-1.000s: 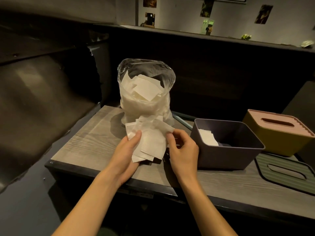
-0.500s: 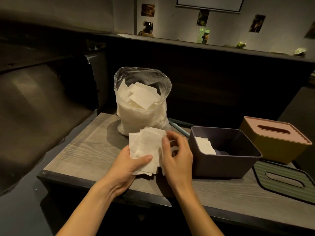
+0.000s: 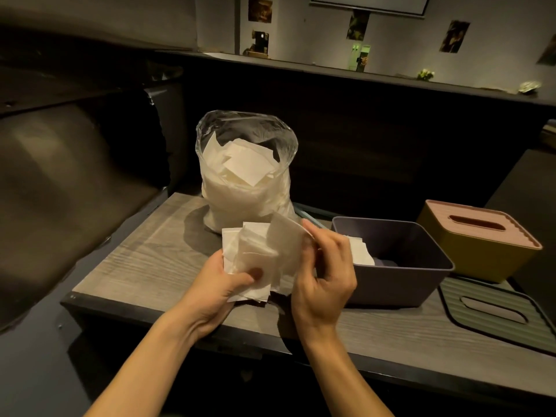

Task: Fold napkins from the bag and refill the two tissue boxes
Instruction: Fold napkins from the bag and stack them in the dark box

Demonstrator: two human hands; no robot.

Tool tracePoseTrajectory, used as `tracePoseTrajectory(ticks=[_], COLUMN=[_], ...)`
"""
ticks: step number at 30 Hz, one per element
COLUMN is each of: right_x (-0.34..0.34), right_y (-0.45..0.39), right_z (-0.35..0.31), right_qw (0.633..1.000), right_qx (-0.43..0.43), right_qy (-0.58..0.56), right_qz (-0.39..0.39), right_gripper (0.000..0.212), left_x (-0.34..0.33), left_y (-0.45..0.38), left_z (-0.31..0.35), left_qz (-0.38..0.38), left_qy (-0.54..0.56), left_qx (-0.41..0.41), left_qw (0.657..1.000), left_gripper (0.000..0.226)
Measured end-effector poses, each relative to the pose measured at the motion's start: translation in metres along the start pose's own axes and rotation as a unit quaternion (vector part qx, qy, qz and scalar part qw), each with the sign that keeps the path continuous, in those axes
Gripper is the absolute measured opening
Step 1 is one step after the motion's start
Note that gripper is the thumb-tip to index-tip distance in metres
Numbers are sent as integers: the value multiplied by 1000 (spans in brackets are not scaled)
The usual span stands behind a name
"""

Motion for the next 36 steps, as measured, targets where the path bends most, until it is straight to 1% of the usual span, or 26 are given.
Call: tracePoseTrajectory(ticks=[2, 3, 5, 6, 8, 10, 12, 13, 15, 18, 21, 23, 26, 29, 32, 36], right_x=[6, 8, 10, 8, 0, -8, -12, -12, -10, -10, -14, -18, -19, -16, -13, -14], right_y=[1, 1, 0, 0, 1, 5, 7, 6, 6, 0, -12, -22, -31, -38, -49, -67], right_z=[-2, -4, -6, -7, -4, 3, 9, 10, 8, 3, -1, -3, -5, -6, -9, -14], right_qw=[999, 998, 994, 991, 978, 966, 960, 959, 965, 973, 967, 955, 949, 946, 944, 956], right_qx=[21, 12, -41, -84, -176, -211, -218, -217, -194, -156, -91, -58, -62, -83, -112, -78], right_qy=[-21, -34, -69, -89, -99, -47, 7, 25, 39, 41, 85, 115, 102, 78, 30, 31], right_qz=[44, 61, 69, 47, -53, -143, -178, -181, -175, -163, -221, -266, -292, -303, -310, -283], right_gripper=[18, 16, 15, 16, 16, 19, 22, 23, 21, 21, 24, 17, 7, 7, 7, 9], left_x=[1, 1, 0, -1, -5, -8, -11, -11, -8, -7, -7, -8, -8, -8, -8, -7], left_y=[-1, -1, -1, -1, 2, 5, 8, 7, 5, 4, 4, 3, 3, 5, 3, 2], left_z=[2, 2, 5, 5, 8, 11, 12, 11, 6, 1, 1, 1, 1, 2, 2, 1], left_qz=[1, -3, -9, -13, -20, -37, -63, -63, -35, -23, -9, -3, 3, 3, -2, 10], left_qy=[34, 56, 95, 107, 111, 103, 75, 48, -5, -50, -79, -83, -83, -78, -78, -89], left_qx=[2, 6, 21, 27, 37, 51, 58, 50, 25, 1, -16, -15, -14, -19, -24, -22], left_qw=[999, 998, 995, 994, 993, 993, 993, 996, 999, 998, 997, 996, 996, 997, 997, 996], left_gripper=[51, 47, 40, 38, 35, 39, 40, 40, 44, 43, 38, 37, 37, 36, 36, 36])
Point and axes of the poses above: each hand's wrist, its own y-axis away from the middle knuckle, its own x-axis out of the back of the hand, z = x × y, the point moved 1 cm from there along -y, towards the middle knuckle, and after that the axes turned 8 degrees about x, right-handed, at the moved point
